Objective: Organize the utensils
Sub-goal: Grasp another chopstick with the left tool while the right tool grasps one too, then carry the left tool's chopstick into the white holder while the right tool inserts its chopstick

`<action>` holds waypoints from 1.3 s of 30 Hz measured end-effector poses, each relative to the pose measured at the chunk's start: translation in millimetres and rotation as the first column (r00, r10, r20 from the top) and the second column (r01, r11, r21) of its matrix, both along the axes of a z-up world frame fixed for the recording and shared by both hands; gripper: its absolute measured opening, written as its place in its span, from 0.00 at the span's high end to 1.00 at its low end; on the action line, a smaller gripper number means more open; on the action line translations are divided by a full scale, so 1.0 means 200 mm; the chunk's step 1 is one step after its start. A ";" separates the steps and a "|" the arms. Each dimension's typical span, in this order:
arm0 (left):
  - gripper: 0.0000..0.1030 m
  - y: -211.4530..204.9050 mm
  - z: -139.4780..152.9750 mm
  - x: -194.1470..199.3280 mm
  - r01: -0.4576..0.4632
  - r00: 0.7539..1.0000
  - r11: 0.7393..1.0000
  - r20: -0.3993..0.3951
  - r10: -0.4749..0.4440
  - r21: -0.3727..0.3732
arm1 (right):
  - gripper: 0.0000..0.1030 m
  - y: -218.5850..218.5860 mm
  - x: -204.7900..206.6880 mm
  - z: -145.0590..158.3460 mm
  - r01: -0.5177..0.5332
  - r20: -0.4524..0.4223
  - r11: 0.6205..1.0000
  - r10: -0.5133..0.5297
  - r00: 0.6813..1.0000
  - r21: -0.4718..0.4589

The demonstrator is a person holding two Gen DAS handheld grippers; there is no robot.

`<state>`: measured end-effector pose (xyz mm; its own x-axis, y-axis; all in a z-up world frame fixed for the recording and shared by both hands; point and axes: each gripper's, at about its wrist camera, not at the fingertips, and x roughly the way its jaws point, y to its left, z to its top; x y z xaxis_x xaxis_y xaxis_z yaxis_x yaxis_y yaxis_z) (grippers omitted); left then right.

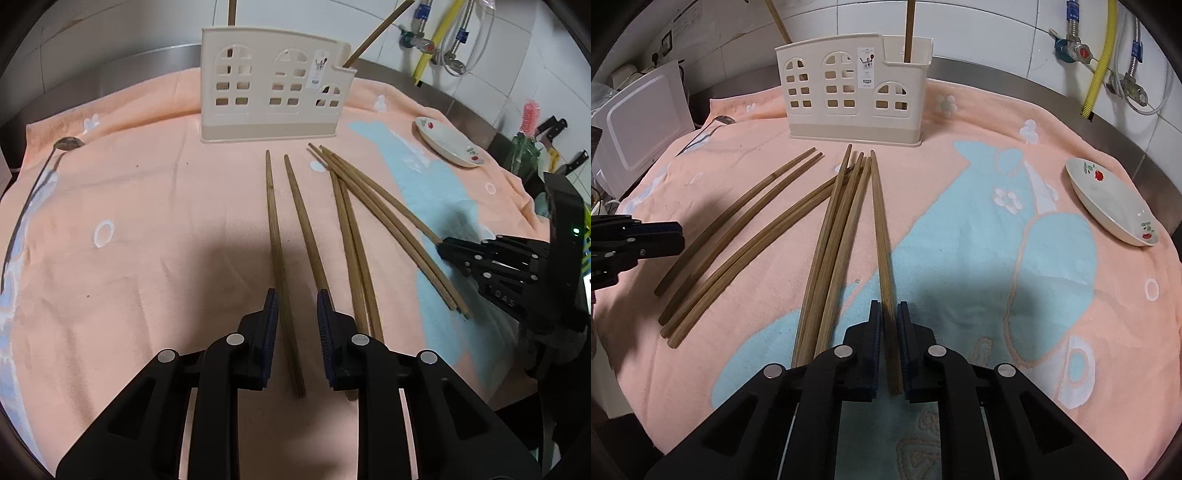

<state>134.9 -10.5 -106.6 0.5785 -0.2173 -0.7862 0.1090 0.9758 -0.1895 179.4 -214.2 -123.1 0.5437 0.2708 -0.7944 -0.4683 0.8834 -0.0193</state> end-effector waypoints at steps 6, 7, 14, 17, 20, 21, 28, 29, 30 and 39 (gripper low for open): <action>0.80 0.00 -0.04 0.05 -0.009 1.000 1.000 -0.021 0.009 0.006 | 0.92 0.00 0.00 0.00 -0.005 0.001 1.000 0.005 1.000 -0.003; 0.80 0.00 -0.04 0.05 -0.009 1.000 1.000 -0.023 0.009 0.010 | 0.92 0.00 0.00 0.00 -0.007 0.002 1.000 0.007 1.000 -0.003; 0.84 0.00 -0.08 0.08 -0.028 0.998 0.999 -0.047 0.029 0.020 | 0.92 0.00 0.01 0.00 -0.005 0.002 1.000 0.005 1.000 -0.002; 0.93 0.00 -0.08 0.09 -0.043 0.998 0.998 -0.050 0.046 0.054 | 0.92 0.00 0.00 0.00 -0.005 0.010 1.000 0.005 1.000 -0.007; 0.94 -0.01 -0.07 0.09 -0.049 0.997 0.996 -0.050 0.052 0.068 | 0.93 0.01 0.00 0.00 -0.001 0.013 1.000 0.001 1.000 -0.006; 0.94 -0.01 -0.07 0.09 -0.049 0.997 0.996 -0.048 0.052 0.068 | 0.93 0.00 0.00 0.00 0.001 0.015 1.000 -0.001 1.000 -0.003; 0.94 0.01 0.00 0.05 -0.052 0.998 0.997 -0.016 0.053 0.054 | 0.93 -0.01 -0.05 0.11 0.000 0.065 1.000 -0.001 0.998 0.012; 0.94 0.02 0.02 0.04 -0.054 0.998 0.997 -0.008 0.054 0.053 | 0.93 -0.01 -0.06 0.14 0.000 0.080 1.000 -0.001 0.997 0.016; 0.94 0.03 0.04 0.03 -0.058 0.998 0.997 0.005 0.058 0.050 | 0.93 -0.02 -0.06 0.18 -0.001 0.096 1.000 -0.001 0.995 0.021; 0.94 0.06 0.27 -0.03 -0.066 0.991 0.997 0.120 0.061 0.040 | 0.93 0.02 -0.10 0.49 -0.025 0.236 0.998 0.010 0.972 0.059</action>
<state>129.2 1.7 -51.9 0.6799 -0.1445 -0.7189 0.0660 0.9885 -0.1363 159.1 -210.7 -25.9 0.7084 0.3258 -0.6261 -0.4724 0.8779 -0.0777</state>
